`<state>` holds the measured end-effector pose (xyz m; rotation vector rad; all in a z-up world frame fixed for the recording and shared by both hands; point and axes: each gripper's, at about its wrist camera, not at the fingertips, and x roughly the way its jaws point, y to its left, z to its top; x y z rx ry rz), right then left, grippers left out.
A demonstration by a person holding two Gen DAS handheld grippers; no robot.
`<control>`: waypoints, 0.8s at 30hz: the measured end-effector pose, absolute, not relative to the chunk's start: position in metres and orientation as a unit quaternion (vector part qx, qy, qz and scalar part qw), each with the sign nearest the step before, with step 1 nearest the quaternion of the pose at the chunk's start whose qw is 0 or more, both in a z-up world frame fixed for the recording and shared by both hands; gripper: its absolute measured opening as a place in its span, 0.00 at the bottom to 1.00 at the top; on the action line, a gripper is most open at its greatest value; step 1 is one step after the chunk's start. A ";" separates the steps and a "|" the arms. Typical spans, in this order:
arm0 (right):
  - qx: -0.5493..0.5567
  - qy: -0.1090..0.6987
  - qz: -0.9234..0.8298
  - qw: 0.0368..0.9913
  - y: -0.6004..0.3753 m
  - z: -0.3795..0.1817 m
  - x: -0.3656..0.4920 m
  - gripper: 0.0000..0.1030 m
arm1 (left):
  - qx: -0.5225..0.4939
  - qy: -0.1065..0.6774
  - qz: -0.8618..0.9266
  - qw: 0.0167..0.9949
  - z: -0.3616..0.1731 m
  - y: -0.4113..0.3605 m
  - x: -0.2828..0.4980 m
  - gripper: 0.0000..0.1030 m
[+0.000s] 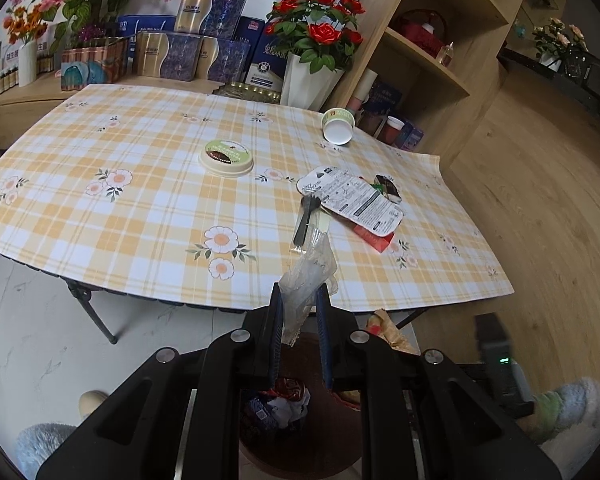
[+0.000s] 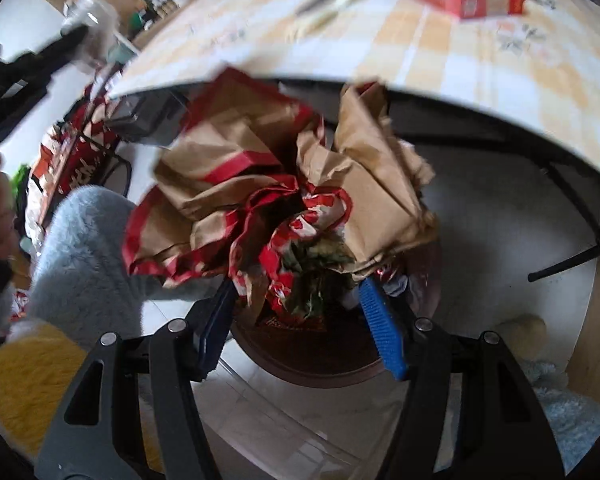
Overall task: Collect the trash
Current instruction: 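Carry the paper bag to the pink bin and open the right tool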
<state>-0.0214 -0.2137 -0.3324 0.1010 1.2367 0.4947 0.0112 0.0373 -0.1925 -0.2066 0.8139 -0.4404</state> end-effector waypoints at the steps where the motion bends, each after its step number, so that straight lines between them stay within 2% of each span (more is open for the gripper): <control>1: 0.042 0.578 0.230 0.782 -0.210 -0.337 -0.020 0.61 | -0.098 0.392 -0.212 0.890 -0.193 0.037 0.010 0.15; 11: 0.041 0.633 0.217 0.742 -0.187 -0.378 -0.013 0.62 | -0.097 0.407 -0.208 0.884 -0.205 0.040 0.004 0.15; 14: 0.067 0.635 0.190 0.746 -0.195 -0.384 -0.008 0.71 | -0.096 0.416 -0.209 0.880 -0.213 0.038 0.006 0.15; 17: 0.094 0.629 0.168 0.753 -0.203 -0.383 -0.004 0.75 | -0.089 0.426 -0.210 0.876 -0.221 0.034 0.007 0.15; 22: 0.107 0.605 0.158 0.773 -0.228 -0.365 -0.002 0.91 | -0.081 0.440 -0.213 0.869 -0.236 0.030 0.008 0.15; 24: 0.101 0.589 0.149 0.788 -0.232 -0.353 -0.003 0.91 | -0.068 0.445 -0.215 0.867 -0.242 0.026 0.007 0.15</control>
